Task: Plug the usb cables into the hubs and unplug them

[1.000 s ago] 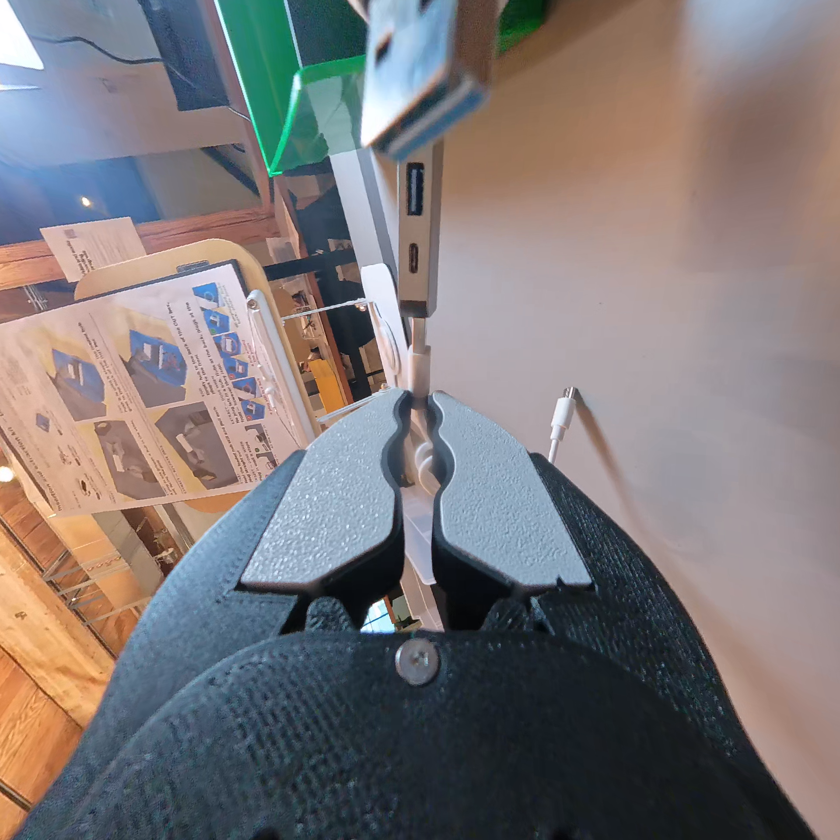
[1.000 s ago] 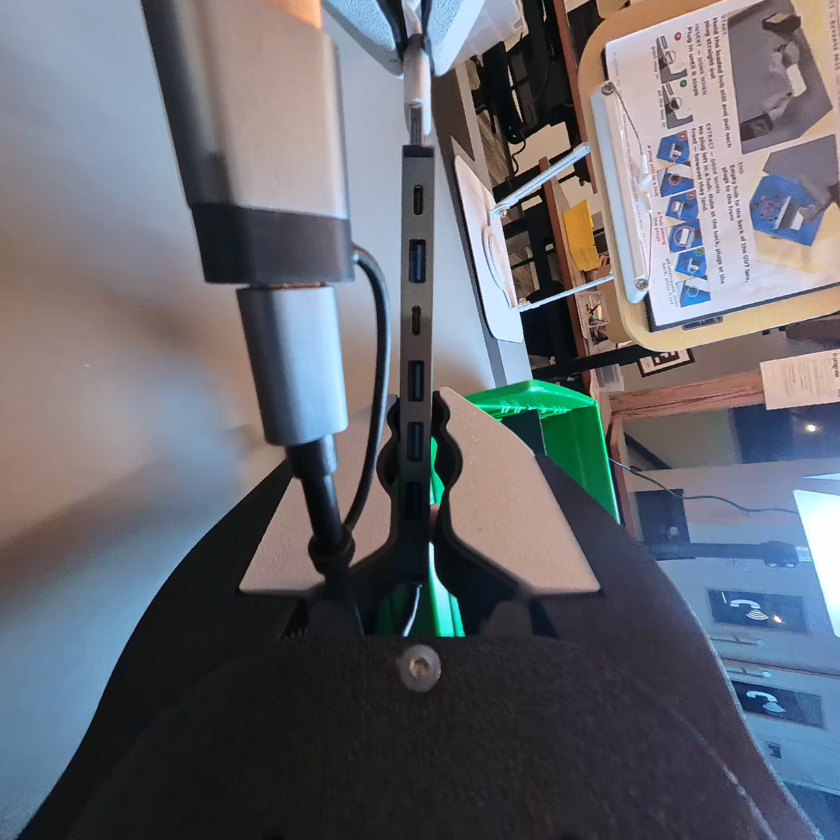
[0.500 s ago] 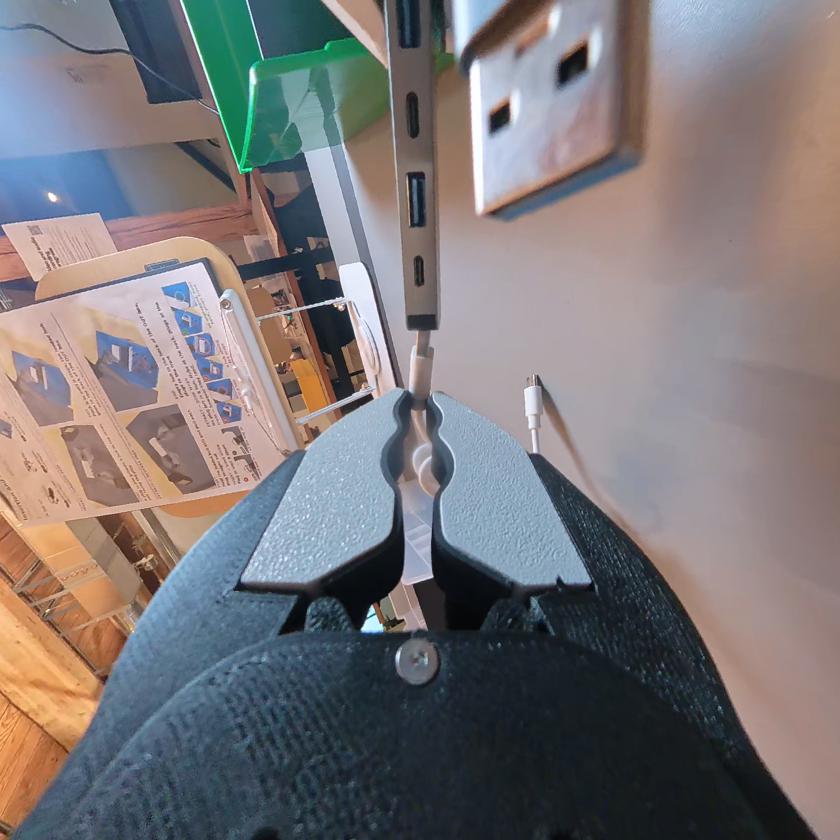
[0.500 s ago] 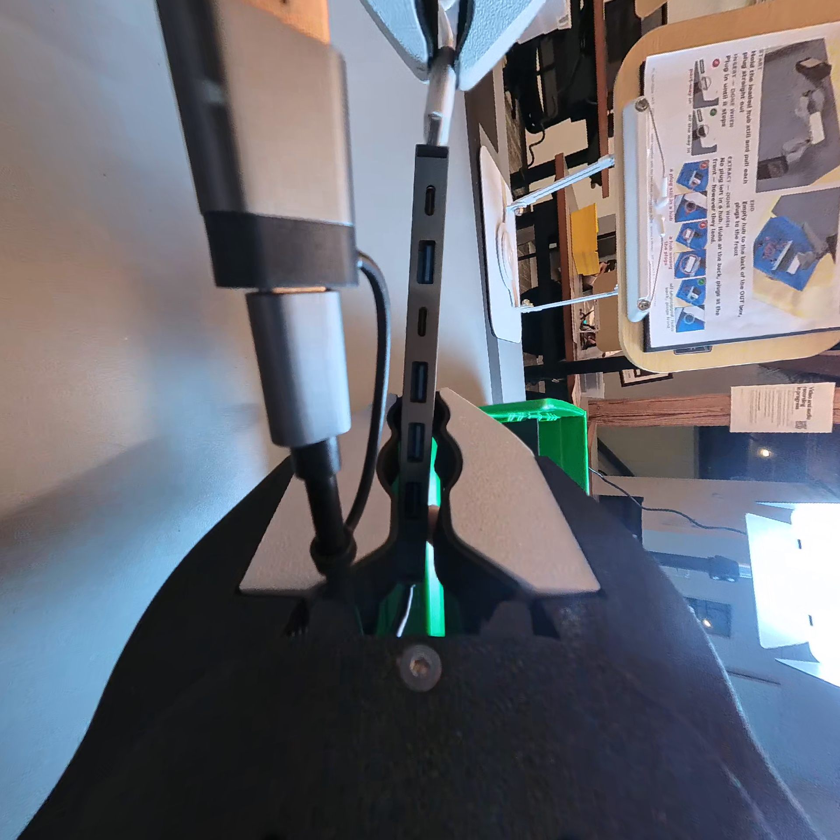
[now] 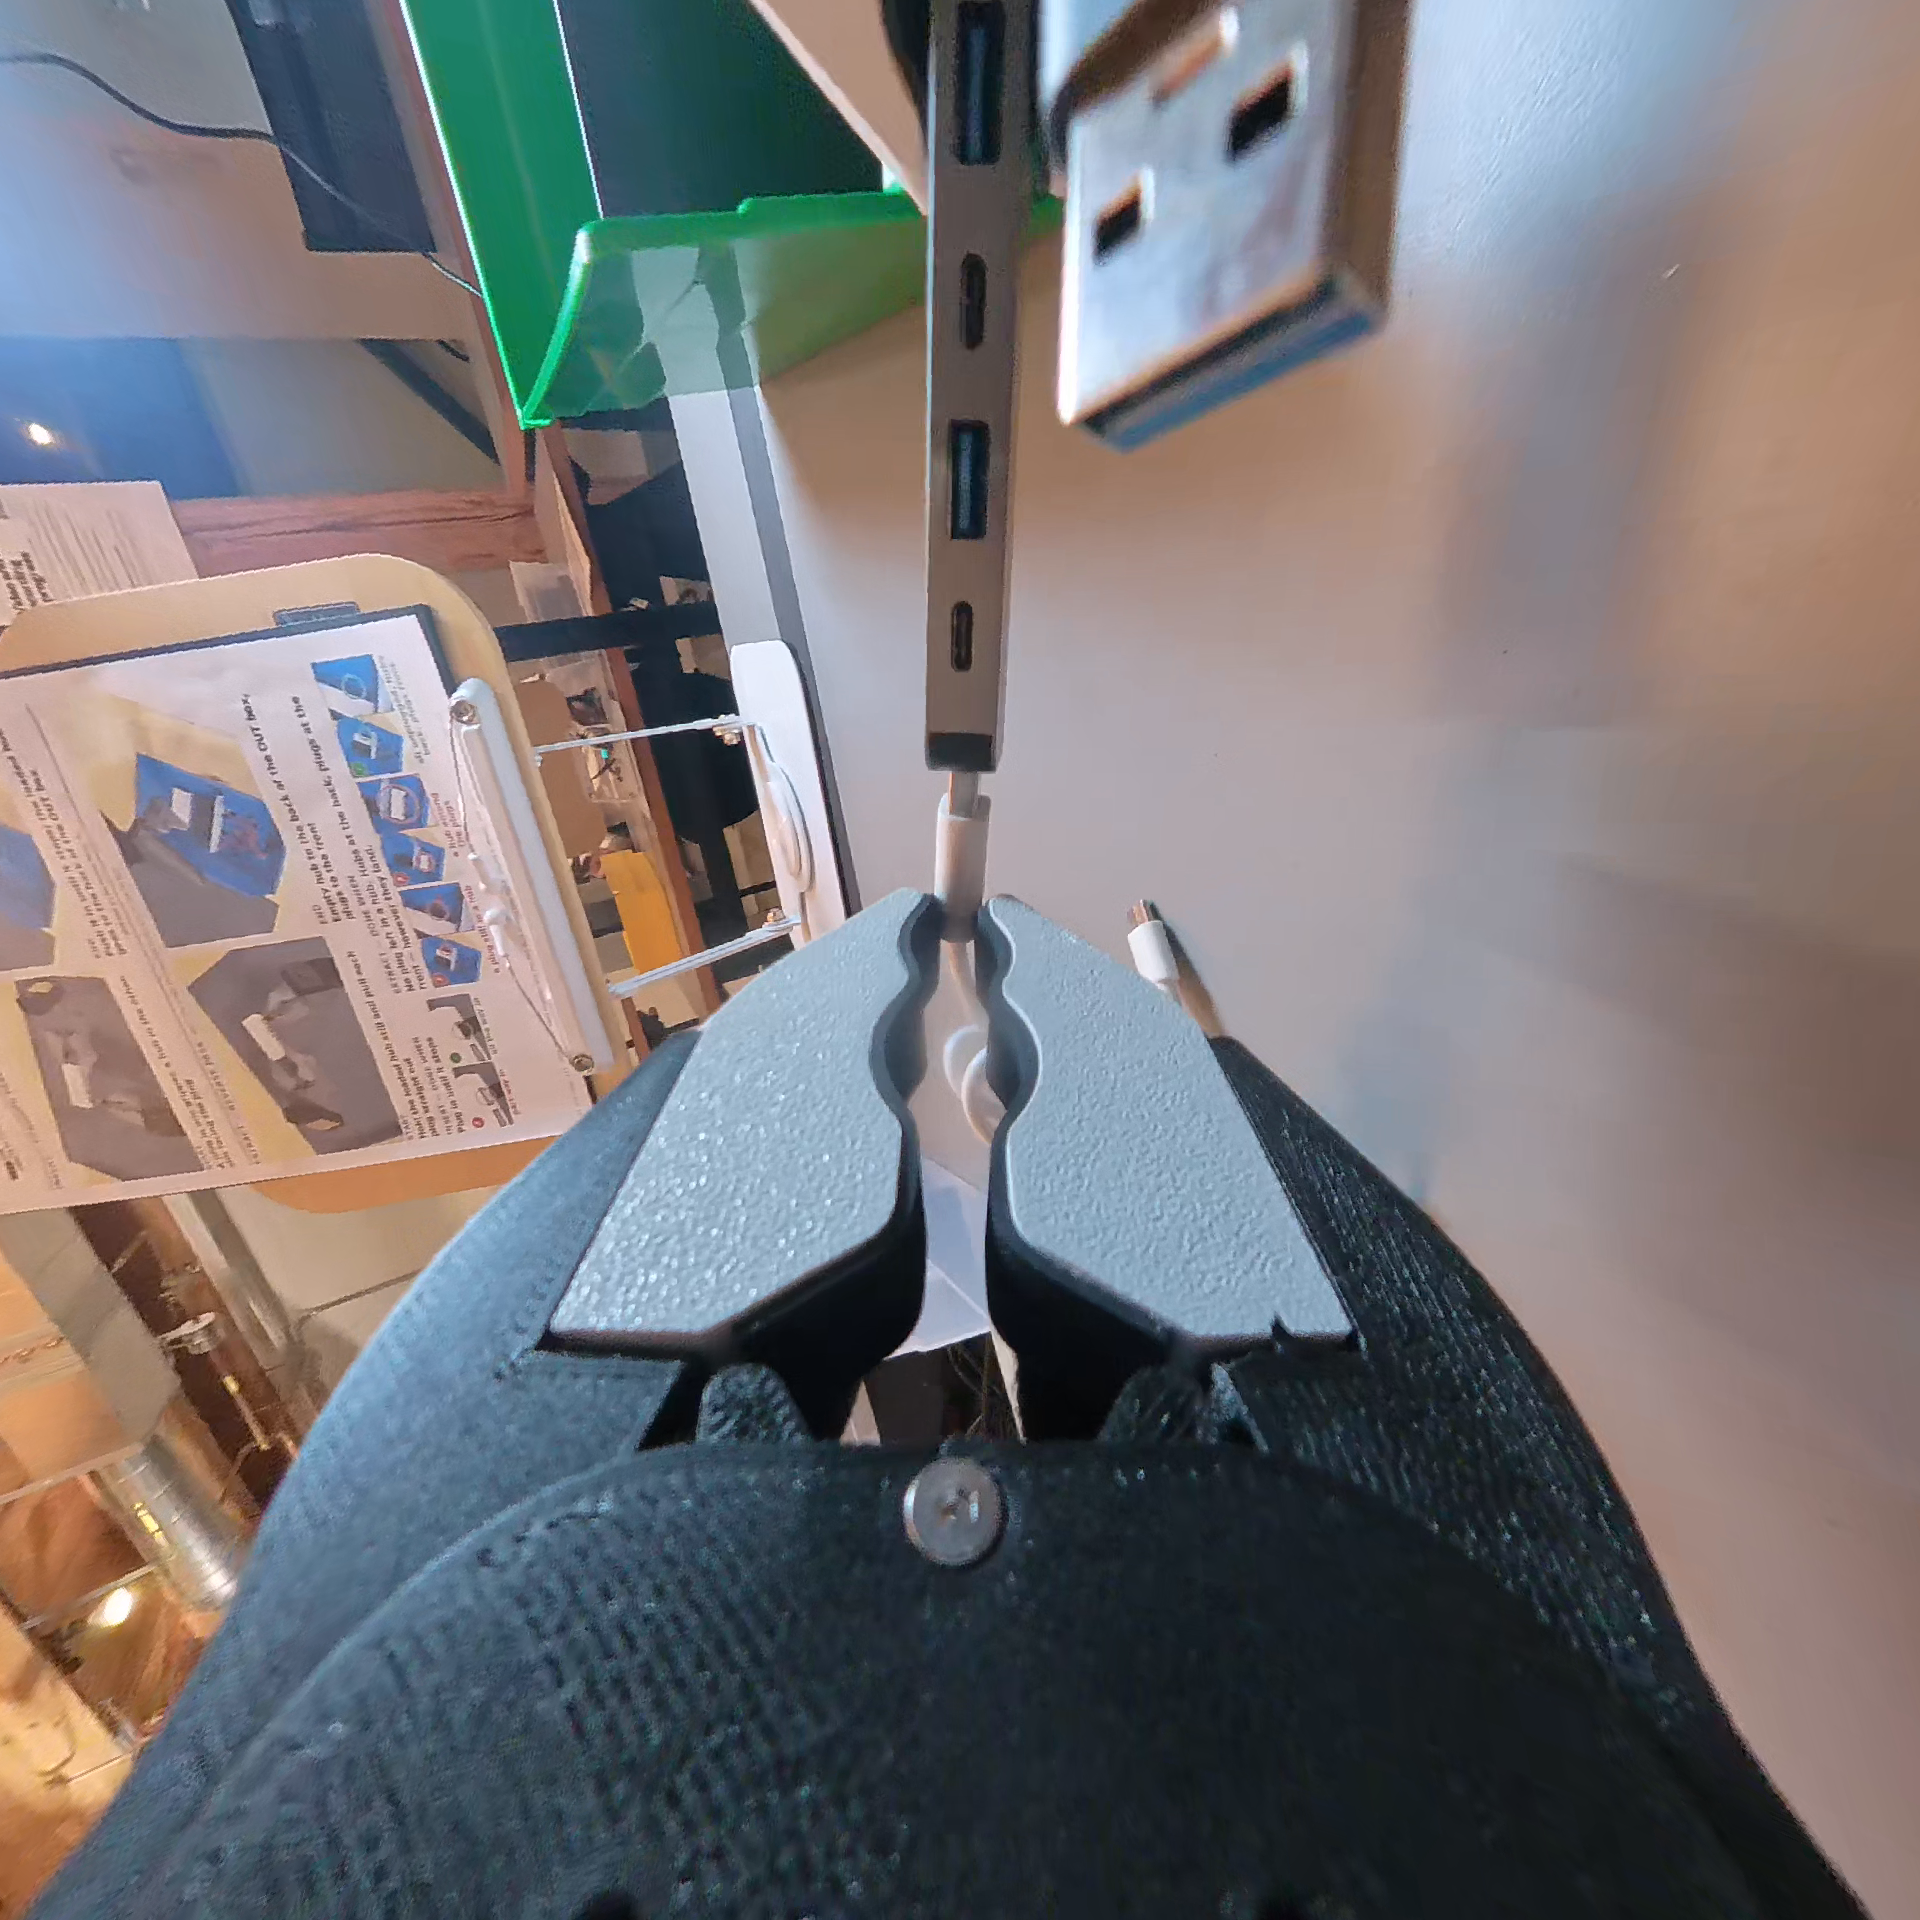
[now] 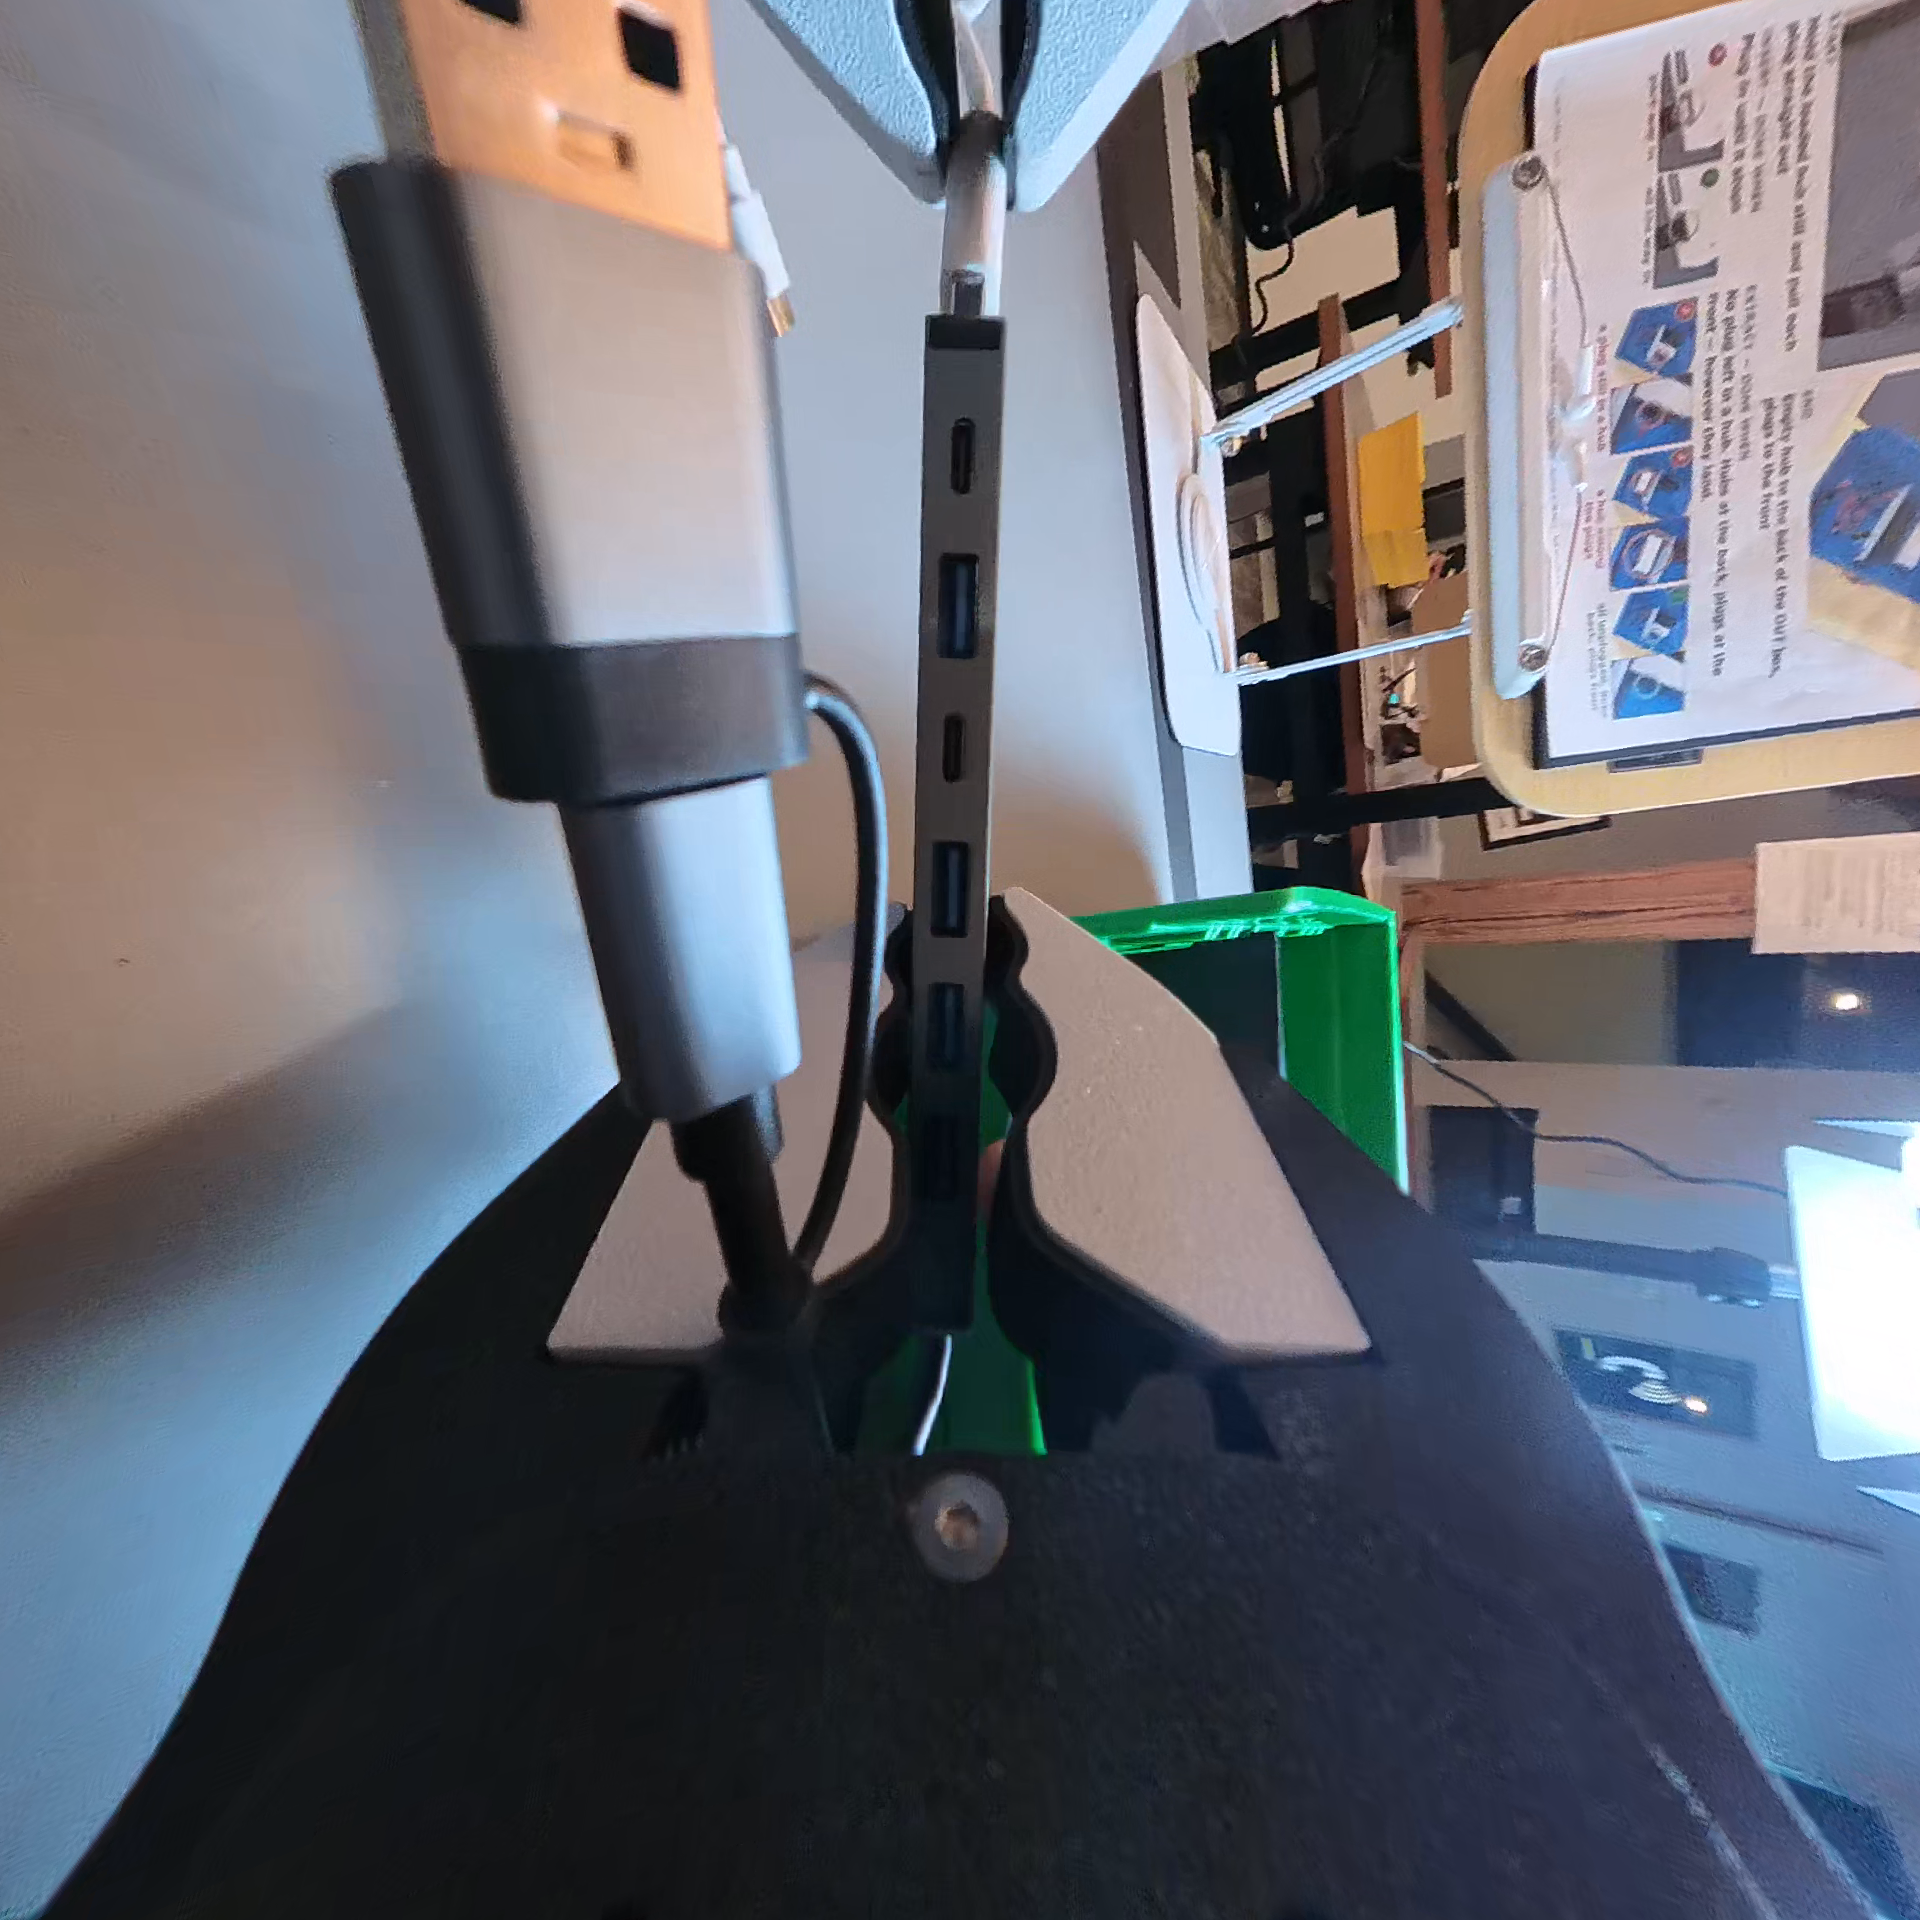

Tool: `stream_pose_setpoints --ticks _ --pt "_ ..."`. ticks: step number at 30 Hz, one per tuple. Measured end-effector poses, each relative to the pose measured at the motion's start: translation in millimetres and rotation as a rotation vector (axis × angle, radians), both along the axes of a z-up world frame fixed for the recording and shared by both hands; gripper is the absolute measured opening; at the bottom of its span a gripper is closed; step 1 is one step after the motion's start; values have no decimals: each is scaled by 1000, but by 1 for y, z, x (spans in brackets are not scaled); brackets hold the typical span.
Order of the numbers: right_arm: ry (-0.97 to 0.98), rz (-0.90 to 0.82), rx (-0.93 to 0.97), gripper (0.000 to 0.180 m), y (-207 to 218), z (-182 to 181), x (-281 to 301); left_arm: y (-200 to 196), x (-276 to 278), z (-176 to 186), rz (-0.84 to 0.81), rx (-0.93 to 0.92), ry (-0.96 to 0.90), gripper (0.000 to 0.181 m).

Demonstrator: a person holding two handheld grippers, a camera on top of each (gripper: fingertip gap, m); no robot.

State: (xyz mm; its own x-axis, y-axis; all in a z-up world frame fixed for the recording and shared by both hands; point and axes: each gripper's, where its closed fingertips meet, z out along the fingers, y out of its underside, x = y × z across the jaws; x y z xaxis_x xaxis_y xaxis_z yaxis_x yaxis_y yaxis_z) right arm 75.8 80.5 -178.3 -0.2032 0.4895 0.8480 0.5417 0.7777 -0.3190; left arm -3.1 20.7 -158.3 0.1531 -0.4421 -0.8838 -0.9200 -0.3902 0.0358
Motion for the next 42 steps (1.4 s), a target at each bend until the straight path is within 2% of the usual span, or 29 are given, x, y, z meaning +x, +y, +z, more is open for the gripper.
stream_pose_setpoints --ticks 7,14,19,23,27,30,31,32,33,35,39,42 --pt "-40 -24 -107 10 -8 -13 8 -4 19 -1 -57 -44 -171 6" --pt "-73 23 -75 10 -13 -18 10 -11 25 -8 -152 -83 -306 6" --pt "-139 35 -11 10 -19 -26 10 -21 25 -23 -197 -139 -307 6" --pt "-156 42 19 10 -20 -27 10 -25 28 -25 -235 -143 -414 7" --pt "-55 50 -71 11 -16 -13 7 -23 27 -7 -341 -70 -638 9" --pt "21 103 -144 11 -24 3 5 -26 32 11 -398 -55 -831 28" --pt "36 119 -169 11 -28 5 5 -27 35 11 -406 -70 -853 27" --pt "39 129 -198 12 -31 4 5 -29 37 10 -418 -80 -833 14" --pt "41 138 -226 11 -34 3 4 -30 38 9 -433 -72 -787 9" --pt "42 160 -270 12 -37 2 5 -33 41 11 -450 -66 -763 9" --pt "78 263 -500 12 -56 6 6 -41 46 26 -447 -121 -981 9" --pt "144 332 -664 17 -66 22 8 -41 38 27 -426 -147 -1126 9"
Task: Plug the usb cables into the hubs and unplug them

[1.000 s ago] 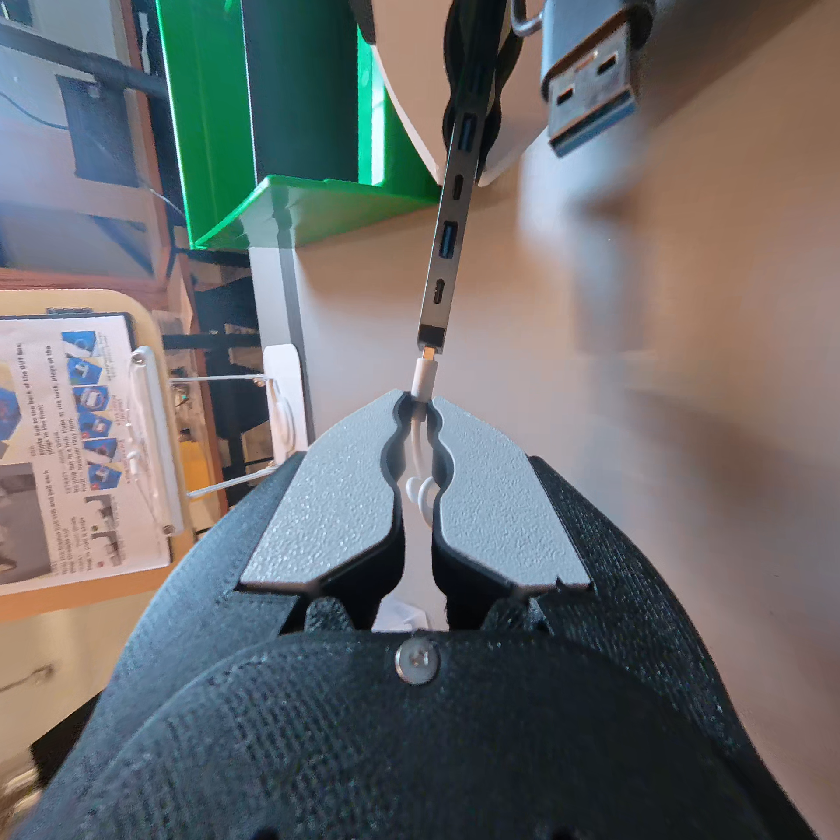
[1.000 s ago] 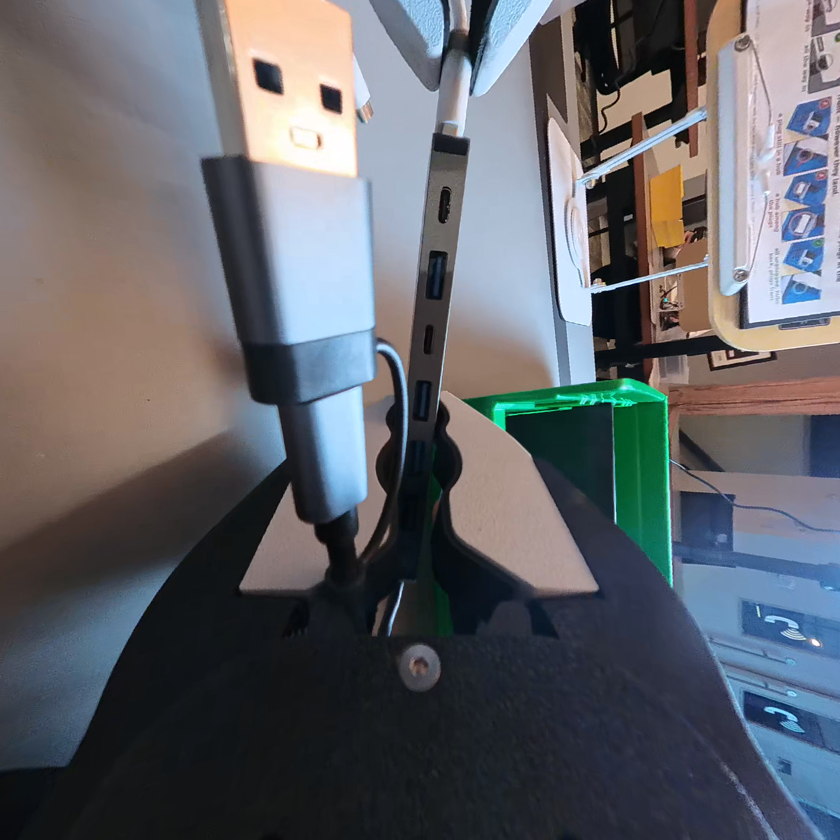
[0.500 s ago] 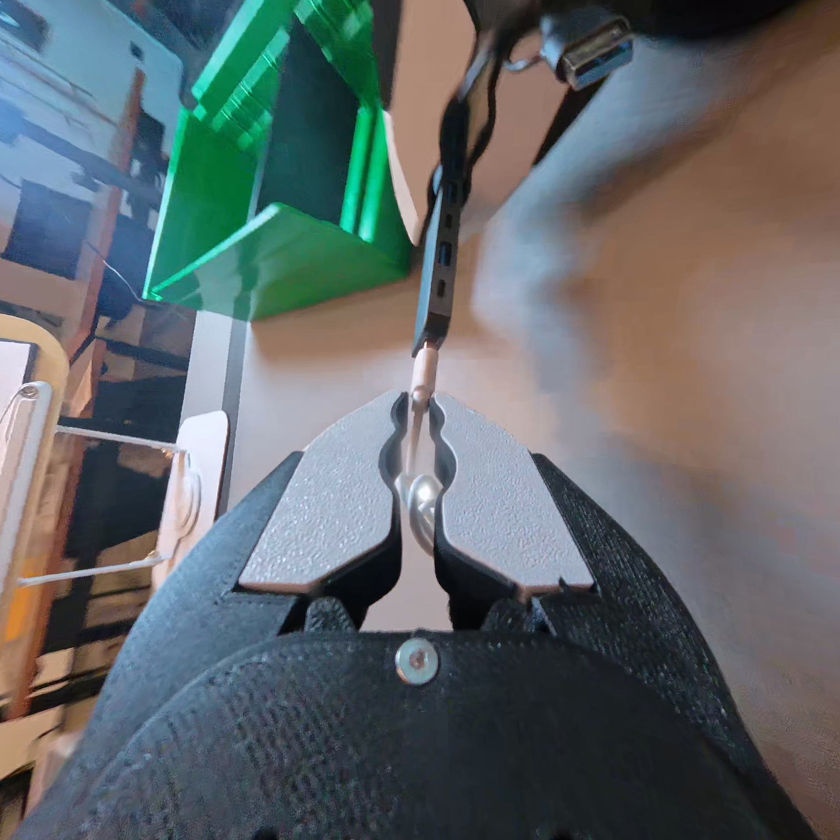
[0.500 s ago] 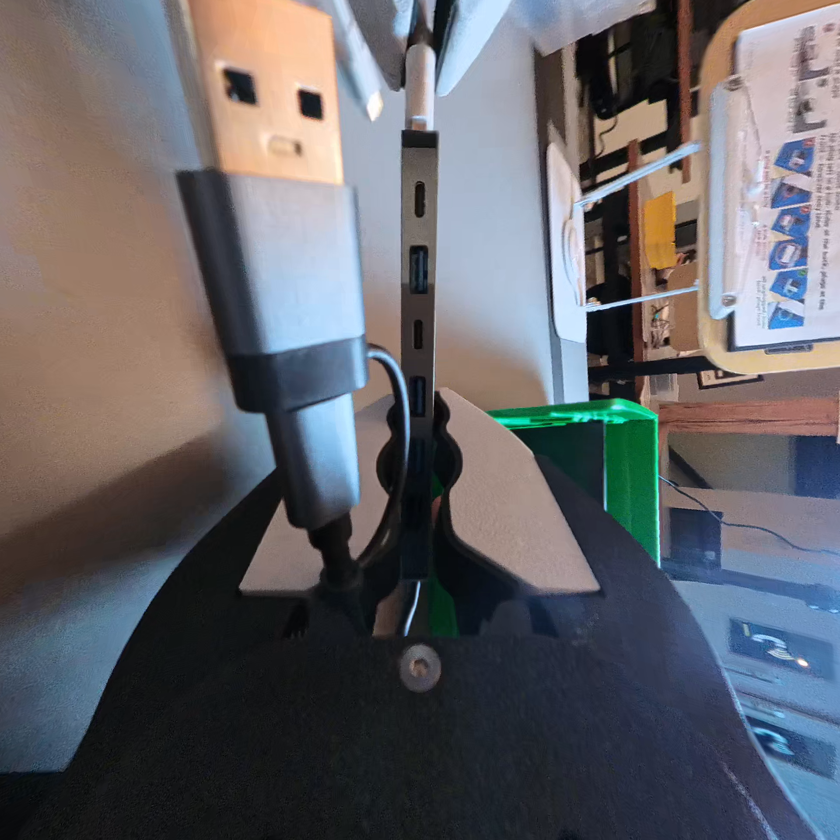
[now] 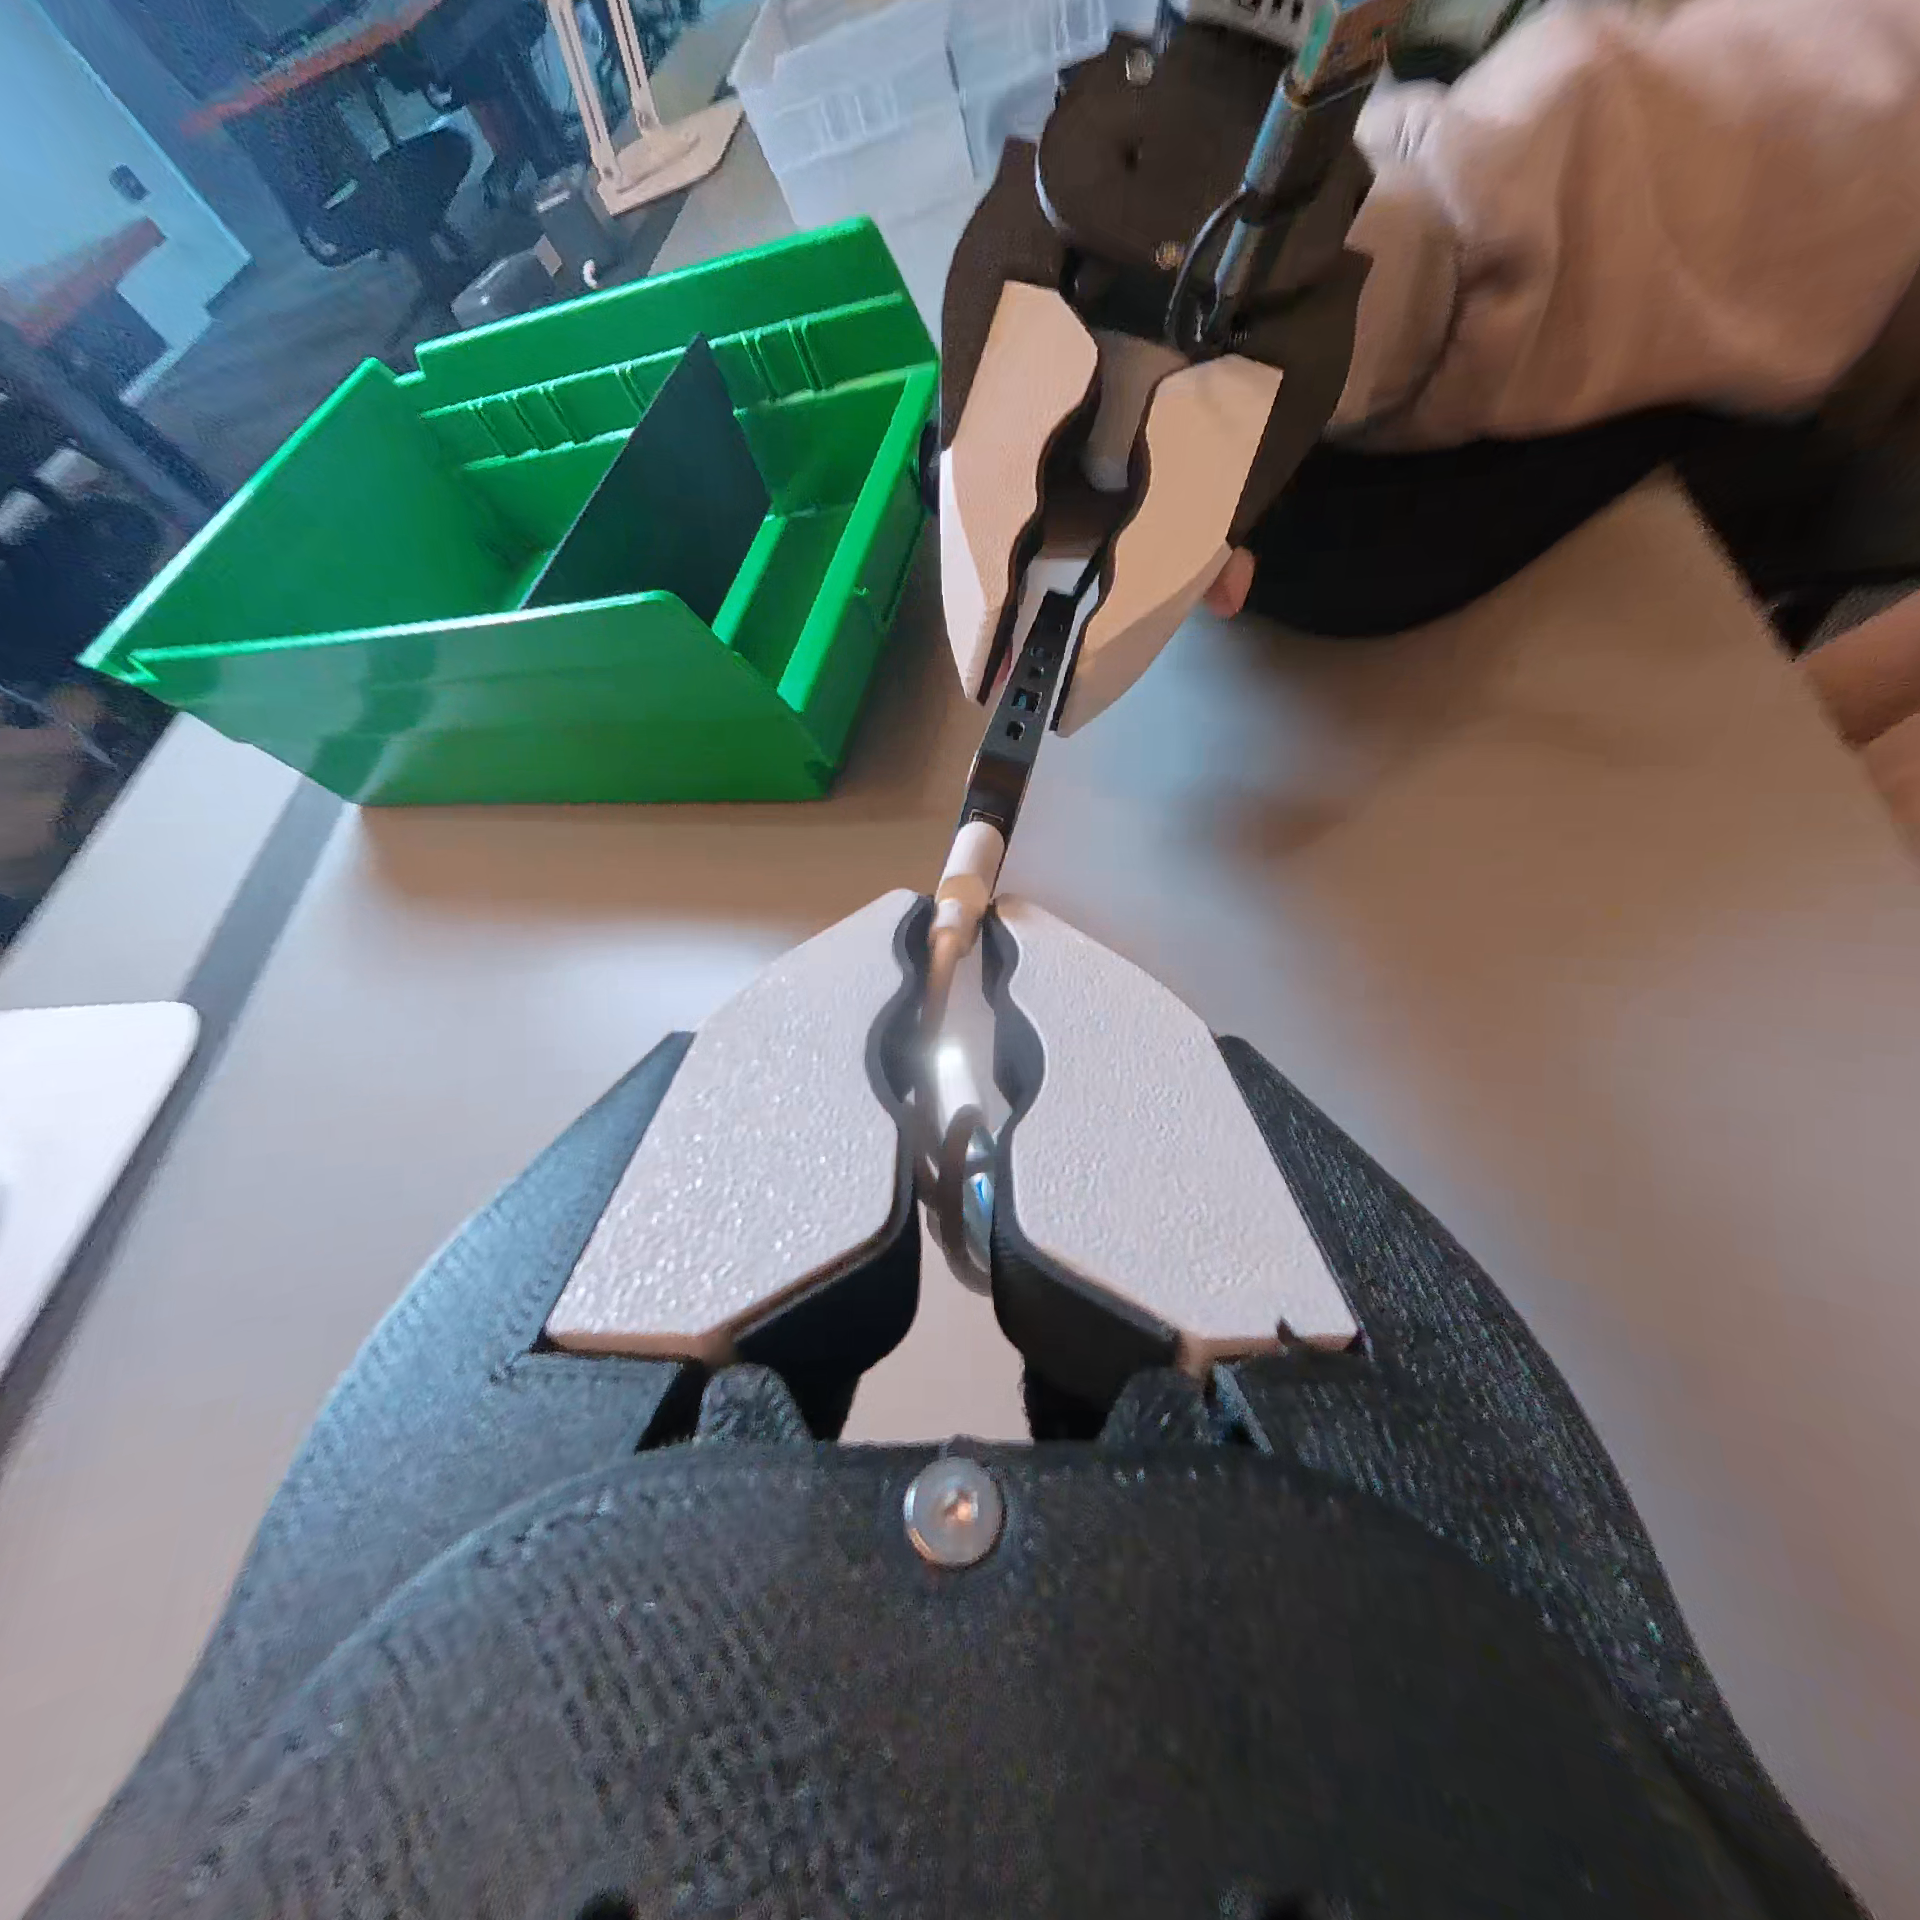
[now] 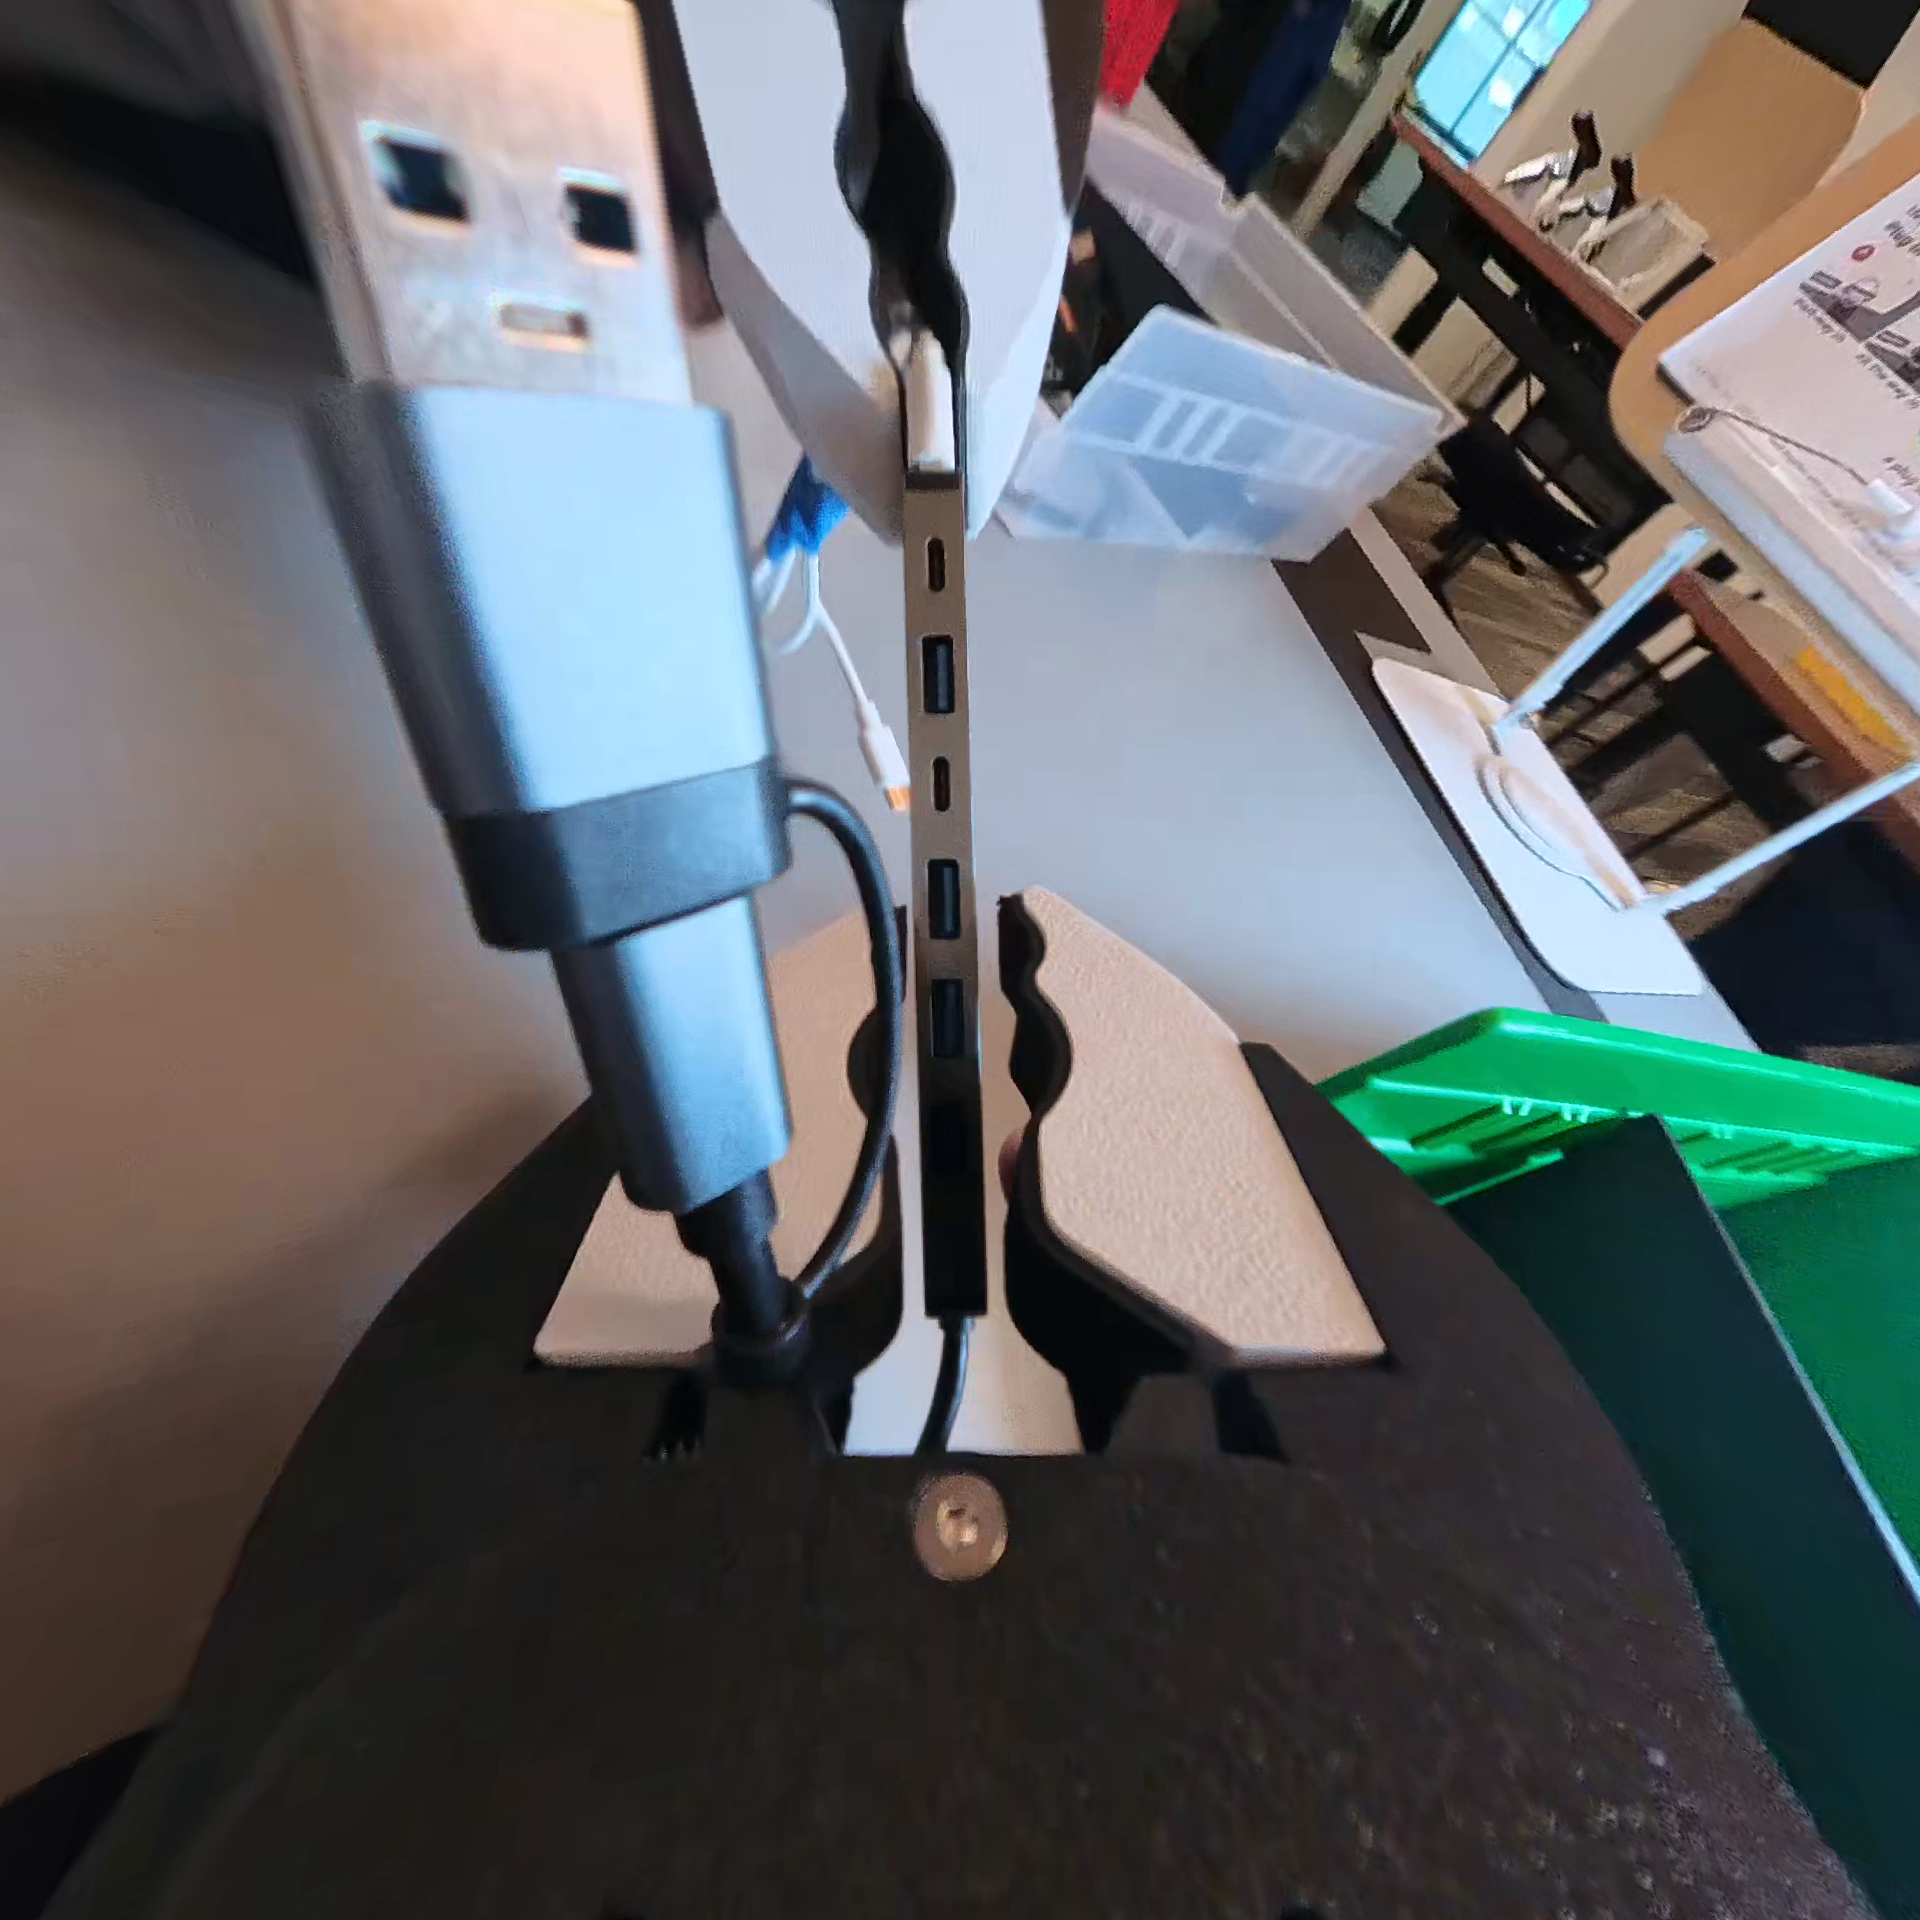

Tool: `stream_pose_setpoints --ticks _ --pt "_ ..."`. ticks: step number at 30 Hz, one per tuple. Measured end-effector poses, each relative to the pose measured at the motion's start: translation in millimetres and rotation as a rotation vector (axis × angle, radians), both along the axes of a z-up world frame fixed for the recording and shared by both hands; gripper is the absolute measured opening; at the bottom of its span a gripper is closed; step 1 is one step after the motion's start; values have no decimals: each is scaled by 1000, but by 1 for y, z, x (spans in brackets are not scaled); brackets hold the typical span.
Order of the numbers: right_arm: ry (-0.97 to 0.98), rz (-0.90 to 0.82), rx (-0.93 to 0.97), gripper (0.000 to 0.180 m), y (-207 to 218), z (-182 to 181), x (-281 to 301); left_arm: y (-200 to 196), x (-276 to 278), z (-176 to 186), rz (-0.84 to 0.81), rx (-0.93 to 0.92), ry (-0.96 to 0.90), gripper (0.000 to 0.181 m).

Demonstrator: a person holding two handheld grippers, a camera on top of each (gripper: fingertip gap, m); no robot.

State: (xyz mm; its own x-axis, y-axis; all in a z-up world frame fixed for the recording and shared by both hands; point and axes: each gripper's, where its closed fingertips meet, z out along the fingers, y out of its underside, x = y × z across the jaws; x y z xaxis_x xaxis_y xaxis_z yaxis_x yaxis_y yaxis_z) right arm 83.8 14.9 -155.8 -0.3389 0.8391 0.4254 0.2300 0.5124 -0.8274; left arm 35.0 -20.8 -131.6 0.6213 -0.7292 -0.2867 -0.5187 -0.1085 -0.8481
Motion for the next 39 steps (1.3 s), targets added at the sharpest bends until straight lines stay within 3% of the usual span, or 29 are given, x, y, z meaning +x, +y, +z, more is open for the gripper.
stream_pose_setpoints --ticks 6,13,16,21,24,29,33,39 --pt "13 28 -75 15 -4 1 0 -4 7 8 -96 -73 -331 9" --pt "-19 65 -105 10 -13 1 2 -7 12 12 -110 -48 -327 10" --pt "-20 21 -129 10 -4 4 1 -7 4 31 -95 12 -368 26" --pt "65 -58 -191 10 18 25 4 -22 -86 131 97 253 -576 30" --pt "154 -101 -241 10 32 46 9 -36 -174 159 391 341 -475 22" --pt "223 -133 -342 10 46 61 15 -33 -285 85 743 -38 -61 28" --pt "206 -144 -357 10 48 55 12 -24 -317 16 697 -301 315 32" --pt "185 -147 -347 10 48 48 10 -2 -329 -50 559 -549 616 35"
